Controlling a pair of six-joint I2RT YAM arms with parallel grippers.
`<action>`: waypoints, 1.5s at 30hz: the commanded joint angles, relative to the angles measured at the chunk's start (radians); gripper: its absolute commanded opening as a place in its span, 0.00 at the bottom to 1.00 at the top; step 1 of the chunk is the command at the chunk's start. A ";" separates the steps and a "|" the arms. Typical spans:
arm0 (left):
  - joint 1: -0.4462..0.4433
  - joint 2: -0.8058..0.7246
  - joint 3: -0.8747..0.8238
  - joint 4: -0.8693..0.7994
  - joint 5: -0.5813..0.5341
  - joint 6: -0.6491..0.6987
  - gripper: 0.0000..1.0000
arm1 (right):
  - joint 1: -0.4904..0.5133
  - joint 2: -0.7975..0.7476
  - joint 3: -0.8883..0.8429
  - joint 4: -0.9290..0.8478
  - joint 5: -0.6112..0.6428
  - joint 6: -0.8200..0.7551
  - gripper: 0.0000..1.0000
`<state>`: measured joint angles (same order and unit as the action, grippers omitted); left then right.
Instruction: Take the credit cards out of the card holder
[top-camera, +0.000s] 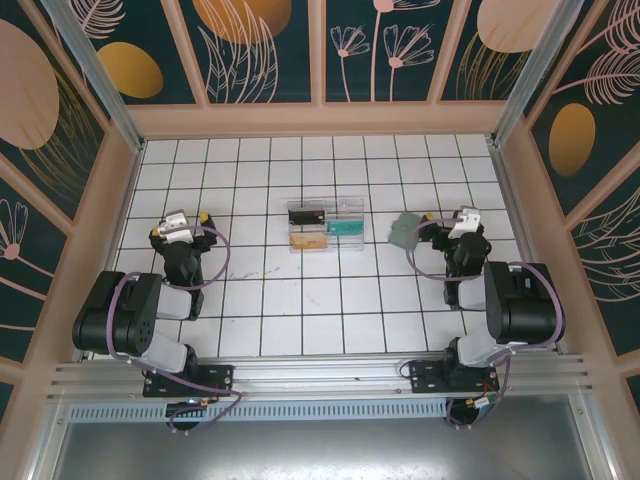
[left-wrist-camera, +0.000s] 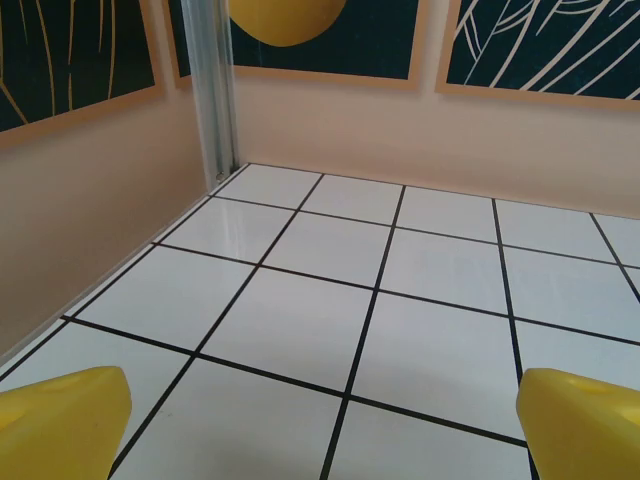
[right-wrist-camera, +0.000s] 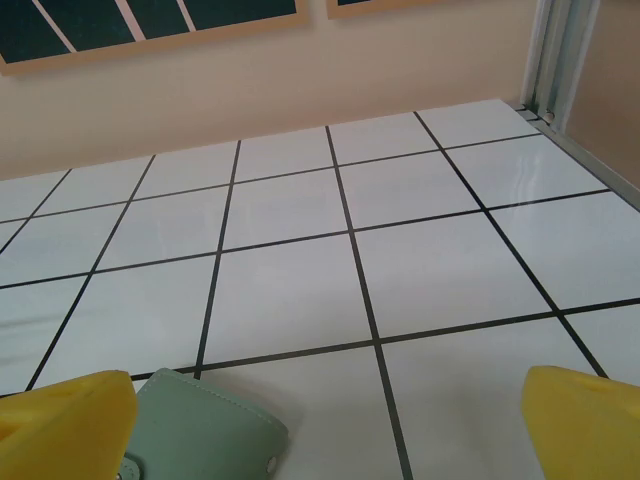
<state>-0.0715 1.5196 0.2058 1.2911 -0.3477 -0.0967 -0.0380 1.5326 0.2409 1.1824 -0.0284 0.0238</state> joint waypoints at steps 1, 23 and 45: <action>0.007 0.004 -0.002 0.052 0.004 0.013 0.99 | 0.002 0.004 0.001 0.048 -0.016 -0.016 0.99; 0.007 0.003 0.002 0.047 0.007 0.012 0.99 | -0.004 0.004 0.003 0.043 -0.025 -0.014 0.99; 0.006 -0.672 0.309 -1.132 0.064 -0.679 0.98 | 0.046 -0.293 0.299 -0.838 -0.065 0.502 0.99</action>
<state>-0.0700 0.8543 0.5396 0.2794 -0.4141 -0.6983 -0.0177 1.2072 0.4805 0.4591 0.0078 0.4664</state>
